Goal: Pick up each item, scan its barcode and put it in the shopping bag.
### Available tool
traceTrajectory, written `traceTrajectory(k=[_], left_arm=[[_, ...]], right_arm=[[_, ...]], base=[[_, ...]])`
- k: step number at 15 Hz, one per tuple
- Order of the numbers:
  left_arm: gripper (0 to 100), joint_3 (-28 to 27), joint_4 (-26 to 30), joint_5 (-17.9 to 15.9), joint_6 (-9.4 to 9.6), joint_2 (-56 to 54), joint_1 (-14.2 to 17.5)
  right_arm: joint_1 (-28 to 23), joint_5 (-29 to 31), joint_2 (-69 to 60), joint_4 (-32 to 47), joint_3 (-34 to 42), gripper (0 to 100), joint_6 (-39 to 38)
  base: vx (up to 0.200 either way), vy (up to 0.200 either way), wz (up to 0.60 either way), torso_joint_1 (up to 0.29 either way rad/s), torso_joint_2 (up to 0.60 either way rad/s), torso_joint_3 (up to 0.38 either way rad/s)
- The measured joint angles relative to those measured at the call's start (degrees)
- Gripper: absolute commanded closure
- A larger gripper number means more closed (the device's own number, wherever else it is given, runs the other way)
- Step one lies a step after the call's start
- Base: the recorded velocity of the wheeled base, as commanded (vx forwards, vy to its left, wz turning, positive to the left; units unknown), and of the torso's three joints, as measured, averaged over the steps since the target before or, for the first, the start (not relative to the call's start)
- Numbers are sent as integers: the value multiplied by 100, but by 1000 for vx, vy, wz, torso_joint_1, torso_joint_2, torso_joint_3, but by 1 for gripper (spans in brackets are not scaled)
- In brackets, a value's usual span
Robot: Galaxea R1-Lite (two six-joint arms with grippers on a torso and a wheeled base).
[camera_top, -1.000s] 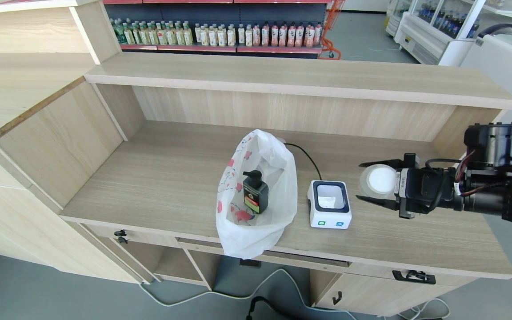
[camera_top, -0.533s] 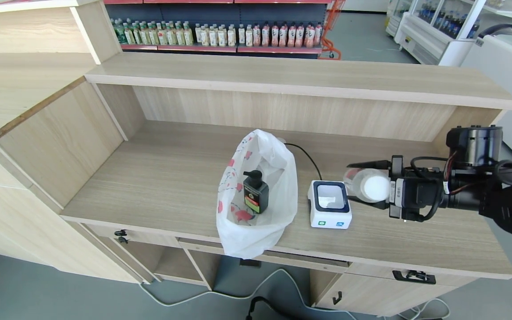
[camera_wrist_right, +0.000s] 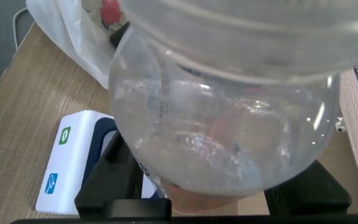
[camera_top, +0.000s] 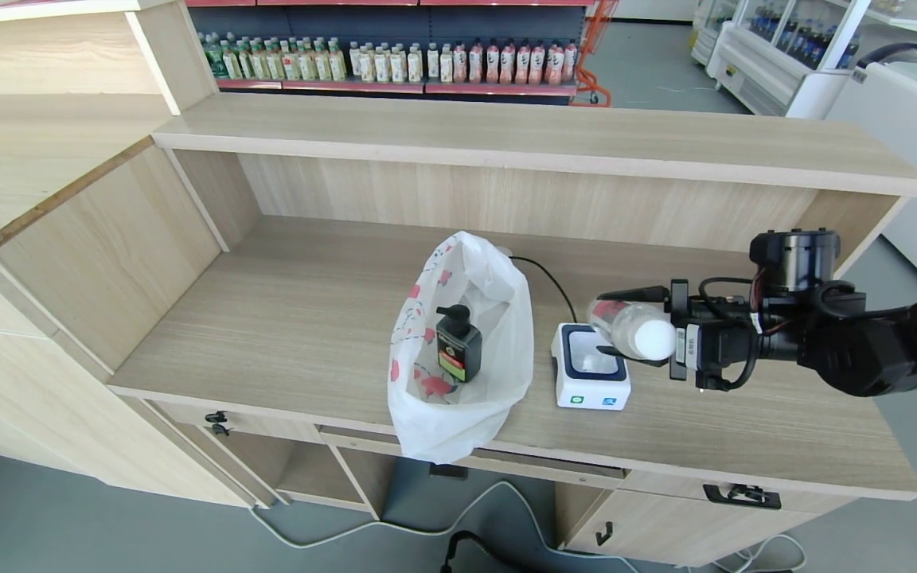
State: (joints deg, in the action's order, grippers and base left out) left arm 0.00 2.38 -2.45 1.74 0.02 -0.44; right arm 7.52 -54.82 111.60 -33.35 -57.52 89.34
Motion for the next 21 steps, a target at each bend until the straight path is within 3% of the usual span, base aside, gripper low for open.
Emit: traceTrajectory(k=[21], left_arm=[[0,0,-2,-1,2,0,0]], right_arm=[[157,-106,780,-39,-708,100,190]], base=[[0,0,0,0,0,0]])
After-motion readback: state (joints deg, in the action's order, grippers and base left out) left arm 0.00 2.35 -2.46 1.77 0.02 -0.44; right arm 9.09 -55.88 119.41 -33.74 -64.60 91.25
